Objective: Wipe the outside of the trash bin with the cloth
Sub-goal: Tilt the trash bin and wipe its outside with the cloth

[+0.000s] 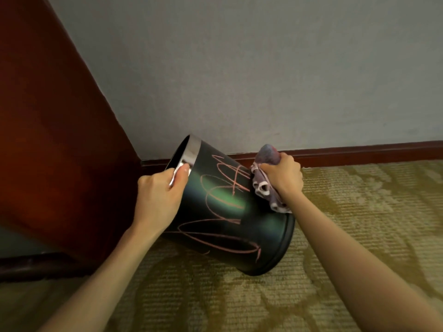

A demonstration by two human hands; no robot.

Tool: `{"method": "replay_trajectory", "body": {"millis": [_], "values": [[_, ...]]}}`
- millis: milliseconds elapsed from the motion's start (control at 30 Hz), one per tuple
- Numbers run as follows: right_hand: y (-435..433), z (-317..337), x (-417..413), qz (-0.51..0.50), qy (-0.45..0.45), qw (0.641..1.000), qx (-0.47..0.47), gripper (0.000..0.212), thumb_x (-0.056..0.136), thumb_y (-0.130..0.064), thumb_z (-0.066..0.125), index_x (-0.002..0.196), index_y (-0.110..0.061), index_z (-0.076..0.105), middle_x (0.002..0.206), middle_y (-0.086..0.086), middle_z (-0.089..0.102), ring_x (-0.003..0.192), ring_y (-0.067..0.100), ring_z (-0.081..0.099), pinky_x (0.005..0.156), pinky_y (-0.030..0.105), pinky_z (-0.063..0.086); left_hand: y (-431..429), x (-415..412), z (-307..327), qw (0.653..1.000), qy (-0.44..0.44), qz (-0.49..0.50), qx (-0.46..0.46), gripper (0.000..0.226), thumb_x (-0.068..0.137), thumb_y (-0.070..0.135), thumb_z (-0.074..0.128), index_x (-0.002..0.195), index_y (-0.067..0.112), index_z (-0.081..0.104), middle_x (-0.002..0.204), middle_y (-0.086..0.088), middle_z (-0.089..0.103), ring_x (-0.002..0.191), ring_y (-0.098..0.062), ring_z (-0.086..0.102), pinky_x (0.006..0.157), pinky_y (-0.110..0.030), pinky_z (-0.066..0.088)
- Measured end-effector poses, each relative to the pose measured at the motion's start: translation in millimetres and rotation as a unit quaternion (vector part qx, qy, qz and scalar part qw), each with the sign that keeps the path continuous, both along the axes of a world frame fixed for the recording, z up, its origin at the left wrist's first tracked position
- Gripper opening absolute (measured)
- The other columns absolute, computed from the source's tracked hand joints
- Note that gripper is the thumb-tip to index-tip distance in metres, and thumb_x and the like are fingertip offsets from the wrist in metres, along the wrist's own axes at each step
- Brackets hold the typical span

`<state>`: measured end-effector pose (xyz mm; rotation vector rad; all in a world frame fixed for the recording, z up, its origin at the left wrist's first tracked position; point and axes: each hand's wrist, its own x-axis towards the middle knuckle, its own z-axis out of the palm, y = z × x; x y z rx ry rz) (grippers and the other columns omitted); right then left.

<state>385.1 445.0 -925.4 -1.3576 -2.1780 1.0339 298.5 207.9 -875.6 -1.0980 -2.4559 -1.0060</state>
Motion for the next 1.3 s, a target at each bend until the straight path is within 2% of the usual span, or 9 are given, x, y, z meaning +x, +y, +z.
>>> {"method": "replay_trajectory", "body": {"millis": [100,233,367,467,633,800,933,1100,1300], "values": [[3.4,2.0,-7.4,-0.005,-0.027,1.000,-0.006,0.043,0.076,-0.039,0.065,0.110,-0.013,0.058,0.111,0.015,0.063,0.100,0.037,0.059,0.071,0.035,0.038,1.8,0.7,-0.7,1.000,0.012,0.014,0.008,0.050,0.097,0.025,0.046,0.048,0.015,0.040,0.038,-0.002,0.036,0.032,-0.022,0.038,0.039,-0.036,0.029],[-10.2,3.8,-8.4,-0.027,-0.022,0.997,0.068,0.040,0.079,-0.042,0.061,0.105,-0.012,0.056,0.108,0.017,0.063,0.098,0.040,0.059,0.070,0.037,0.037,6.0,-3.6,-0.9,0.999,0.002,0.053,0.000,0.052,0.097,0.034,0.039,0.046,0.022,0.033,0.039,0.005,0.032,0.036,-0.019,0.036,0.048,-0.037,0.035],[-34.2,4.7,0.0,-0.032,0.027,0.989,0.142,0.040,0.082,-0.048,0.059,0.100,-0.013,0.052,0.100,0.014,0.064,0.089,0.039,0.060,0.064,0.036,0.034,6.4,-12.0,-3.9,0.998,0.009,0.063,-0.005,0.052,0.098,0.034,0.038,0.047,0.024,0.032,0.040,0.006,0.032,0.037,-0.019,0.038,0.048,-0.032,0.031],[-58.2,2.9,11.8,-0.037,0.089,0.981,0.171,0.038,0.083,-0.048,0.055,0.101,-0.015,0.054,0.095,0.006,0.062,0.080,0.031,0.060,0.061,0.031,0.033,8.8,-16.2,-2.5,0.997,0.006,0.069,-0.014,0.052,0.098,0.034,0.037,0.047,0.023,0.034,0.042,0.003,0.035,0.043,-0.031,0.046,0.049,-0.033,0.032],[-91.7,-8.0,35.5,-0.042,0.179,0.968,0.173,0.046,0.077,-0.042,0.054,0.115,-0.014,0.055,0.101,0.002,0.062,0.078,0.020,0.059,0.061,0.027,0.036,6.9,-6.5,-1.3,0.998,-0.014,0.062,0.006,0.055,0.096,0.036,0.040,0.045,0.020,0.031,0.039,0.002,0.032,0.038,-0.023,0.038,0.047,-0.036,0.029],[-75.2,-7.0,43.9,-0.044,0.201,0.971,0.118,0.028,0.076,-0.037,0.057,0.094,-0.016,0.055,0.083,0.002,0.061,0.069,0.022,0.057,0.059,0.034,0.043,12.2,12.2,3.7,0.999,-0.003,0.034,0.011,0.054,0.095,0.032,0.045,0.045,0.019,0.030,0.036,-0.001,0.031,0.034,-0.020,0.034,0.044,-0.036,0.027],[-51.0,1.2,30.0,-0.063,0.148,0.983,0.089,0.022,0.077,-0.036,0.063,0.080,-0.019,0.049,0.067,-0.006,0.052,0.063,0.022,0.052,0.057,0.030,0.034,16.0,18.8,9.0,1.000,0.002,0.008,0.008,0.053,0.094,0.030,0.047,0.045,0.023,0.027,0.036,0.006,0.024,0.032,-0.014,0.029,0.041,-0.030,0.021],[-18.5,10.6,-5.1,-0.025,0.027,0.999,0.027,0.041,0.075,-0.045,0.063,0.102,-0.015,0.061,0.100,0.012,0.066,0.092,0.036,0.061,0.070,0.036,0.045,7.8,22.1,5.0,1.000,-0.002,0.008,0.011,0.054,0.095,0.031,0.048,0.045,0.014,0.035,0.036,0.006,0.025,0.030,-0.011,0.027,0.038,-0.023,0.019],[0.5,14.0,-17.6,-0.002,-0.028,0.999,-0.027,0.039,0.072,-0.040,0.061,0.101,-0.014,0.065,0.101,0.013,0.066,0.093,0.035,0.062,0.074,0.037,0.048,13.4,30.9,5.0,1.000,-0.001,-0.003,0.010,0.052,0.094,0.032,0.046,0.046,0.016,0.034,0.037,0.009,0.024,0.030,-0.014,0.029,0.037,-0.018,0.020]]}}
